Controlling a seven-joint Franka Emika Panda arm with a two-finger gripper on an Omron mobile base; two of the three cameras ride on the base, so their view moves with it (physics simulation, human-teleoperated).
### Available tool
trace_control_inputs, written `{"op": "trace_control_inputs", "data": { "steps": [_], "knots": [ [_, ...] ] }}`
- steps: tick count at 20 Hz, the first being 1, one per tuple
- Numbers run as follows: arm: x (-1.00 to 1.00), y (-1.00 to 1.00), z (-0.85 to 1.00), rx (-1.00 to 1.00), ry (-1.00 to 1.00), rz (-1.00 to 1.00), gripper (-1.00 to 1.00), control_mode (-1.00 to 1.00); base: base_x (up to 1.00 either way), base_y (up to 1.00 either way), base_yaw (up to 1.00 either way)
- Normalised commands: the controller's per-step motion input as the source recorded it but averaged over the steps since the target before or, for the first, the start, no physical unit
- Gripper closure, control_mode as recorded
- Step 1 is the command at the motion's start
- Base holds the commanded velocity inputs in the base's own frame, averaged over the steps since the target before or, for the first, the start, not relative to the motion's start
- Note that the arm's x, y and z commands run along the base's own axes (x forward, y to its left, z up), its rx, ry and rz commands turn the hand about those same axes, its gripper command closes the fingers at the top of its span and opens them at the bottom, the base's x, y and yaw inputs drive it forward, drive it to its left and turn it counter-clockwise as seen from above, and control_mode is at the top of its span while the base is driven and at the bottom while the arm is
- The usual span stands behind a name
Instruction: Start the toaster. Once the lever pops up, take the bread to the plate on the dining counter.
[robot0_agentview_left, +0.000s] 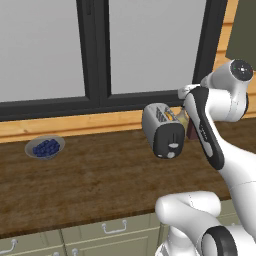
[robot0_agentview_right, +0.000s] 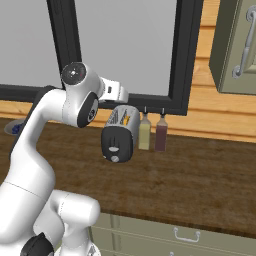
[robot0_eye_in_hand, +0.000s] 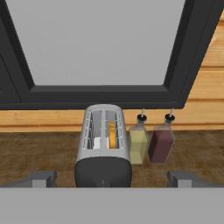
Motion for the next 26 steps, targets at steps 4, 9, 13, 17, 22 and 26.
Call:
{"op": "trace_control_inputs", "data": {
  "steps": [4,9,13,17,22,26],
  "knots": [
    [0.0,0.0,0.0,0.0,0.0,0.0,-1.0,-1.0,0.0,0.0,0.0],
    [0.0,0.0,0.0,0.0,0.0,0.0,-1.0,-1.0,0.0,0.0,0.0],
    [0.0,0.0,0.0,0.0,0.0,0.0,-1.0,-1.0,0.0,0.0,0.0],
    [0.0,0.0,0.0,0.0,0.0,0.0,-1.0,-1.0,0.0,0.0,0.0],
    [0.0,0.0,0.0,0.0,0.0,0.0,-1.0,-1.0,0.0,0.0,0.0],
    [0.0,0.0,0.0,0.0,0.0,0.0,-1.0,-1.0,0.0,0.0,0.0]
  ]
}}
